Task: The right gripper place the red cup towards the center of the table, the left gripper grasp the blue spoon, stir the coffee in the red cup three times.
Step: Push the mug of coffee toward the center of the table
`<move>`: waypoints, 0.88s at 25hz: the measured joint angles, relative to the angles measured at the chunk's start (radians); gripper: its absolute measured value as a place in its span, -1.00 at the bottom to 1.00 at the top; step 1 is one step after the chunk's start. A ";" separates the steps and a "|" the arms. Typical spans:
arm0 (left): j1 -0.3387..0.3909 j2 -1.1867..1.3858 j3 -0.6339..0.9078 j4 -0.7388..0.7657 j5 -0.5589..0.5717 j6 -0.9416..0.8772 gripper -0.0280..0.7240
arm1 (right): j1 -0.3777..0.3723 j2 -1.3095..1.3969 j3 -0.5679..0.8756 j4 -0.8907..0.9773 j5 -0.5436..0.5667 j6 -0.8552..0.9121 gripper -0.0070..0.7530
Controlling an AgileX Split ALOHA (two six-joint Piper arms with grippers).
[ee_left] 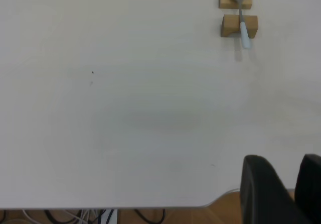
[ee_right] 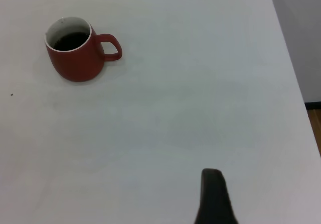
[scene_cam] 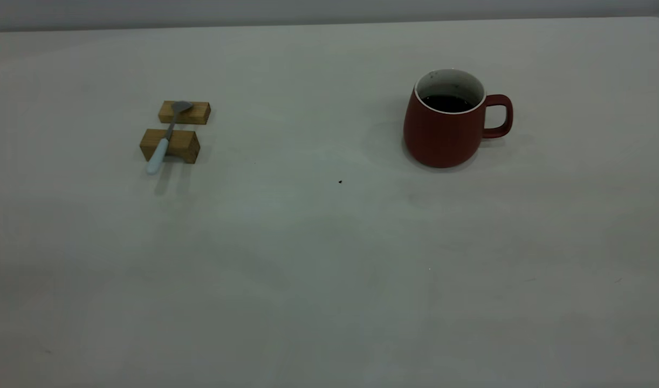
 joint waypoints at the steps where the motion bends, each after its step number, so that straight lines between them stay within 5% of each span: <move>1: 0.000 0.000 0.000 0.000 0.000 0.000 -0.30 | 0.000 0.000 0.000 0.000 0.000 0.000 0.52; 14: 0.000 0.000 0.000 0.000 0.000 0.000 -0.30 | 0.000 0.080 -0.002 0.159 -0.014 -0.002 0.52; 22: 0.000 0.000 0.000 0.000 0.000 0.000 -0.30 | 0.000 0.601 -0.013 0.248 -0.250 -0.244 0.52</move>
